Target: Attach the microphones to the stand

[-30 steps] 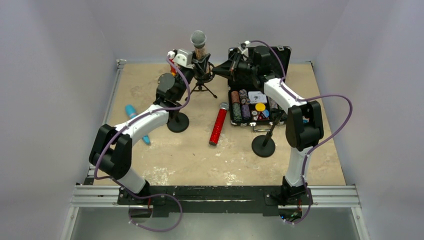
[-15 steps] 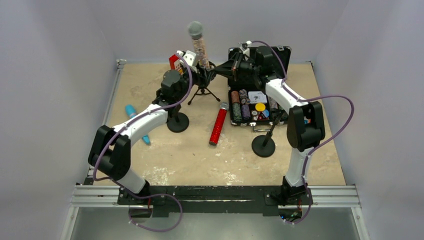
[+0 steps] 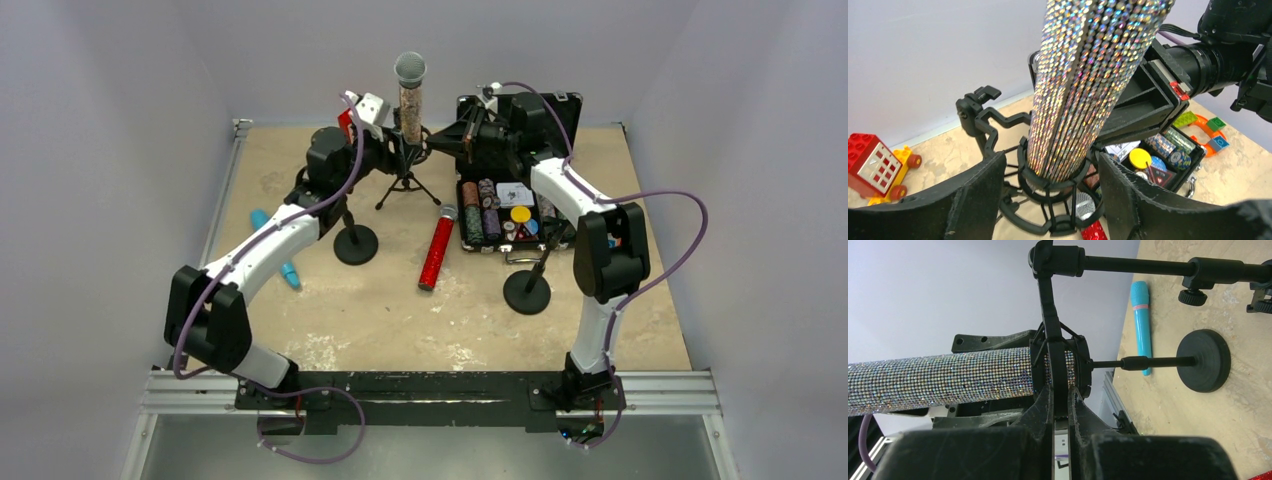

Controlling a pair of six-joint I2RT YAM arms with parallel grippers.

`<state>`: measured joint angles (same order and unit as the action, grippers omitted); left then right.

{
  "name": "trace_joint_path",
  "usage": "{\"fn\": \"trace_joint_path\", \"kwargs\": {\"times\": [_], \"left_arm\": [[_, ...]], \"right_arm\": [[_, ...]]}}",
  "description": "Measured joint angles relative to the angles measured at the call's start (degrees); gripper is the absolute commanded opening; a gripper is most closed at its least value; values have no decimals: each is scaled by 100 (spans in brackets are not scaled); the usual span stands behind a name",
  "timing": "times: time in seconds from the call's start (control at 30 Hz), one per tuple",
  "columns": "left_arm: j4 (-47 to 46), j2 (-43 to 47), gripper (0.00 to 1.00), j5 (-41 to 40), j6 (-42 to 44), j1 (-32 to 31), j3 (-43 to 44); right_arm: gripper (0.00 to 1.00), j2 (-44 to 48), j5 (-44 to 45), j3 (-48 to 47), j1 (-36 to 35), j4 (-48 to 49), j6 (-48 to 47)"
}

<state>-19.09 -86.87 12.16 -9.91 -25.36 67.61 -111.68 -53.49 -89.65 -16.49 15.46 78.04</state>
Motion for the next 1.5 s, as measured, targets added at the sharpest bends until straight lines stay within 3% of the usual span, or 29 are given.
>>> {"fn": "trace_joint_path", "kwargs": {"times": [0.1,0.4,0.57,0.93,1.27,1.33,1.37,1.47,1.5], "left_arm": [[317,190,85,101,7,68,0],[1132,428,89,597,68,199,256],[1473,374,90,890,234,216,968],[1569,59,88,1126,376,227,1915],[1696,-616,80,966,459,240,2529],[1694,-638,71,949,457,240,2573],[1683,-643,63,949,457,240,2588],[1672,-651,17,953,452,238,2664],[1679,-656,6,975,461,238,2697]], "right_arm": [[0,0,2,0,0,7,7],[0,0,2,-2,2,48,63],[0,0,2,-2,0,48,70],[0,0,2,-2,0,52,85],[0,0,9,-2,0,68,85],[0,0,9,-2,2,68,85],[0,0,9,-2,0,68,85],[0,0,7,-2,0,70,85],[0,0,11,-2,0,76,90]]}}
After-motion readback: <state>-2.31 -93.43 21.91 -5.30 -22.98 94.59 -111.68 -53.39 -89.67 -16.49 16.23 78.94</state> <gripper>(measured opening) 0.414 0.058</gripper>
